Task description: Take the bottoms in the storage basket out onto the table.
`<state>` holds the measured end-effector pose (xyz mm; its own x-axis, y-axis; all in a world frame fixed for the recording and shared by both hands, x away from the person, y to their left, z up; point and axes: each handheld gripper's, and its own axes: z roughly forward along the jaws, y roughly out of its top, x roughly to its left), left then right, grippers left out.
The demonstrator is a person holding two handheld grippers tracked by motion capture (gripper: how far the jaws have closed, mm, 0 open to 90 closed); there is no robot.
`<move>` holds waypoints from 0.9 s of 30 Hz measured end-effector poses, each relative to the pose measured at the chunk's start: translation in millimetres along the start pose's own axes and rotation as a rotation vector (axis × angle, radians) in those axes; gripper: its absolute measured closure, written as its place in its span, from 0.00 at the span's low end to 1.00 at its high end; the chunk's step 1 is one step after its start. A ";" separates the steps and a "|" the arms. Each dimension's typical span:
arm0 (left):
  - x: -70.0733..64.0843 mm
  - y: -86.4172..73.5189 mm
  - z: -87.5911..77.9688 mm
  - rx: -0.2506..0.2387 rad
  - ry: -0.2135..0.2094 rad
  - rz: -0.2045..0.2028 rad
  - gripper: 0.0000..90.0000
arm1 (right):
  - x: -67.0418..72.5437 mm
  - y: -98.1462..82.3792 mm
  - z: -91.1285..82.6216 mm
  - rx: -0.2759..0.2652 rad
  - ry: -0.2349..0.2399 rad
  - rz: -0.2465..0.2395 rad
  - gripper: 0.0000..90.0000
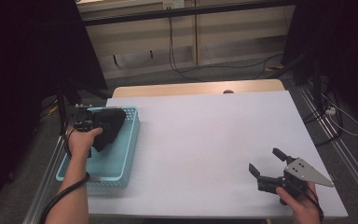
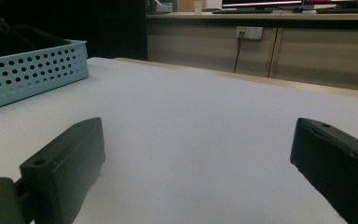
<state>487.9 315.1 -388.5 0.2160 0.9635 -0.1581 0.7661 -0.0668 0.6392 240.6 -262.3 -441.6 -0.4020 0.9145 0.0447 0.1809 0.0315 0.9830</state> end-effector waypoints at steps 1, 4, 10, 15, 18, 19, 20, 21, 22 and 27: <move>0.0 0.0 0.0 0.000 0.000 0.000 0.68 | 0.3 0.1 0.1 0.002 0.002 -0.001 0.02; -6.6 11.3 -13.2 -0.013 -0.027 0.021 0.68 | 0.5 0.2 0.8 0.001 0.002 0.000 0.02; -18.6 29.3 -33.7 -0.073 -0.092 0.003 0.68 | 0.5 0.0 1.5 0.002 0.001 0.000 0.02; -32.4 42.8 -49.4 -0.113 -0.136 0.021 0.68 | 0.3 0.0 1.1 0.001 -0.001 0.001 0.02; -52.2 50.4 -59.6 -0.133 -0.192 0.057 0.68 | 0.5 0.0 1.2 0.002 0.000 -0.001 0.02; -52.2 50.4 -59.6 -0.133 -0.192 0.057 0.68 | 0.5 0.0 1.2 0.002 0.000 -0.001 0.02; -65.8 52.6 -63.7 -0.140 -0.227 0.089 0.68 | 0.6 -0.1 1.5 0.004 0.002 -0.006 0.02; -73.9 53.3 -65.2 -0.144 -0.247 0.102 0.68 | 0.6 -0.2 1.7 0.004 0.002 -0.007 0.02; -81.8 53.8 -66.9 -0.145 -0.260 0.123 0.68 | 0.8 -0.3 2.0 0.004 0.002 -0.005 0.02; -121.8 51.9 -70.1 -0.150 -0.341 0.217 0.68 | 1.0 -0.1 1.9 0.005 0.003 -0.007 0.02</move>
<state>459.0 212.4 -283.3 0.5691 0.7891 -0.2313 0.5899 -0.1958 0.7834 241.8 -260.6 -442.0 -0.4059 0.9131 0.0380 0.1829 0.0404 0.9823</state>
